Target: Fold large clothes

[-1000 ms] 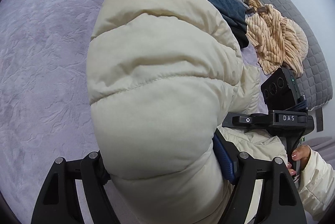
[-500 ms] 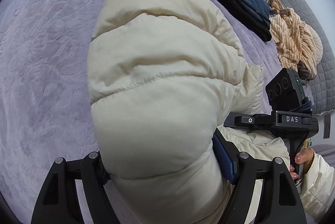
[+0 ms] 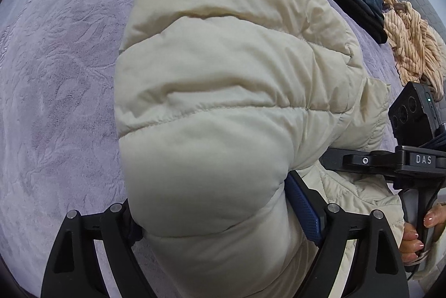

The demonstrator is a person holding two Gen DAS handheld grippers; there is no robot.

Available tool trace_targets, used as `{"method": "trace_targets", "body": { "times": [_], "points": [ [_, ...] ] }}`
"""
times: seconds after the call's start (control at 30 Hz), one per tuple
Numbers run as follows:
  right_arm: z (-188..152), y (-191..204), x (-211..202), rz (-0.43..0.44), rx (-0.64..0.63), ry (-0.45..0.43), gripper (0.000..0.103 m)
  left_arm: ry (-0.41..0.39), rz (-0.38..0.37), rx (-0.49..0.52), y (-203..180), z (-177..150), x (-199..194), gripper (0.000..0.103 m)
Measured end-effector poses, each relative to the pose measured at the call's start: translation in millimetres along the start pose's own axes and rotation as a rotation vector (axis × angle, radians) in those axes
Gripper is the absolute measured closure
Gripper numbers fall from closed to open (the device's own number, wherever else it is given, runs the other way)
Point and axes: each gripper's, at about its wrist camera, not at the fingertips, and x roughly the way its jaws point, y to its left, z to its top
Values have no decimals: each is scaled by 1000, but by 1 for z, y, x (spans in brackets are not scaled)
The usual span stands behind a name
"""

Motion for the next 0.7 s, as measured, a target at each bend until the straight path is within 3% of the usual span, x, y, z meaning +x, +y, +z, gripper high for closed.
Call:
{"method": "trace_targets", "body": {
  "times": [0.3,0.4,0.43,0.5,0.6,0.7],
  "points": [
    [-9,61,-73,-192,-162,-95,39,-5,-2,-10,-14,8,6,15],
    [-19,95,-80,-202,-258,-107,76,-6,-5,-10,-12,6,5,15],
    [-29,100,-76,-206,-290,-102,83,-6,-6,-10,-12,6,5,15],
    [-54,116,-61,-208,-348,-88,87,-5,-6,-10,-12,7,5,15],
    [-80,123,-40,-283,-428,-60,88,-3,-5,-8,-12,7,5,15],
    [-97,107,-27,-352,-437,-32,89,-4,-8,-8,-12,7,4,15]
  ]
}}
